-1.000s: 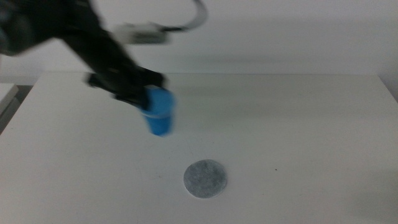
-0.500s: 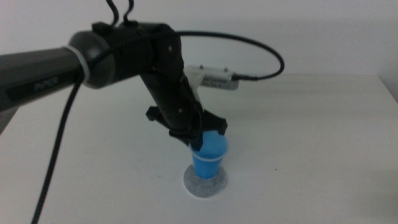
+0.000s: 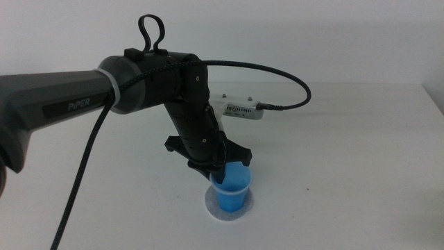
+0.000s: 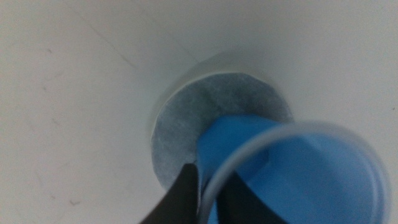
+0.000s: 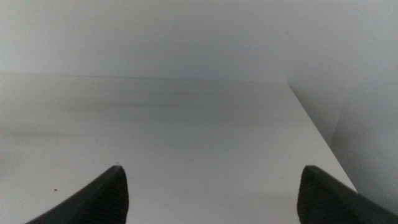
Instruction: Place an empty cup on a cup mat.
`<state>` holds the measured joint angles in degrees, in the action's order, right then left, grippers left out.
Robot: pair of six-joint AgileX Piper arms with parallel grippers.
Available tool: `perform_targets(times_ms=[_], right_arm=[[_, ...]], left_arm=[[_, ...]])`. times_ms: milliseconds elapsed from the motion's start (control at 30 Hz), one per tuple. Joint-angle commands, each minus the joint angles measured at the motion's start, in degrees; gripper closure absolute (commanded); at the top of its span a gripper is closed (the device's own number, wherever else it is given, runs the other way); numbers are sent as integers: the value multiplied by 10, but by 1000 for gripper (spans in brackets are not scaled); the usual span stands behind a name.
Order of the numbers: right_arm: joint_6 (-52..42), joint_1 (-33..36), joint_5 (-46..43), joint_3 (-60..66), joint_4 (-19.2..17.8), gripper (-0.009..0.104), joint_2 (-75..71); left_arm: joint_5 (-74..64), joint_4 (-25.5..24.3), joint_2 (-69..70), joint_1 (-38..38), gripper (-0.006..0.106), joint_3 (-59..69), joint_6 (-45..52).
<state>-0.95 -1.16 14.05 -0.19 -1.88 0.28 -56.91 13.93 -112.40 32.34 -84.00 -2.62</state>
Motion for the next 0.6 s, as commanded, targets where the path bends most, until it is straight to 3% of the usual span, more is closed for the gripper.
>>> perform_targets(times_ms=[0,133,267,333,567], right_arm=[[-2,1,-4,2,-3,2,-3],[-2,1,-4,2,-3,2,-3],[-2,1,-4,2,-3,2,-3],[-2,1,-4,2,-3,2,-3],[-2,1,-4,2,-3,2,-3]], left_arm=[[-7,-2,1,1,79,2,-8],[-38,-3,10,-3,49,-1,-7],[-64,0,56,-11,7,3,-4],[-52,-9,104,-10,7,14,-9],[-47,-132,317,-18,7,130,-111]])
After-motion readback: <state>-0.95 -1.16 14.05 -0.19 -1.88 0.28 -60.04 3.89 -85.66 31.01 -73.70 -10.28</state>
